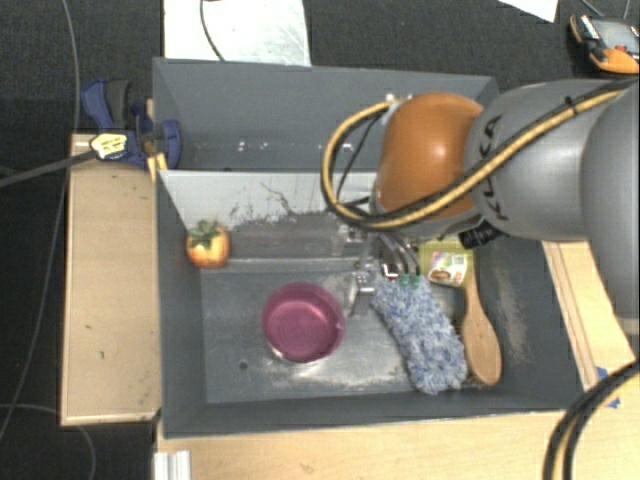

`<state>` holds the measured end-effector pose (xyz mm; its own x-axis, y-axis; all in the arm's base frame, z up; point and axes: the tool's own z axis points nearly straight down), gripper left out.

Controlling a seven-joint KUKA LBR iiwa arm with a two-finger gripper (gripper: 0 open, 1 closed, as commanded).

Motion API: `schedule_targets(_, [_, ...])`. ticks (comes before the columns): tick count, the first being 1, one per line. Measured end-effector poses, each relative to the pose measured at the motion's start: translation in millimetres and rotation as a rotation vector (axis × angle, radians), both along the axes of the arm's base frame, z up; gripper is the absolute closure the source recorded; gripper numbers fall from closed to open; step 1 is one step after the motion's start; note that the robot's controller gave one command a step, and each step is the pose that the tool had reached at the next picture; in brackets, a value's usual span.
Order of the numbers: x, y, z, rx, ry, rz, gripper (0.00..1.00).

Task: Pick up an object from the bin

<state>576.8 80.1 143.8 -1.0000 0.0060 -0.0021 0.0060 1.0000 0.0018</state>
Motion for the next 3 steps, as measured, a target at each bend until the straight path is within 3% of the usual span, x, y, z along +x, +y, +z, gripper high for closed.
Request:
schedule_targets(1, [0.0,0,0,0.0,0.0,0.0,0.0])
schedule_targets(2, [-8.3,25,-68,0.001,-0.001,0.011,1.0])
schedule_targets(3, [-8.4,25,-68,0.001,-0.001,0.011,1.0])
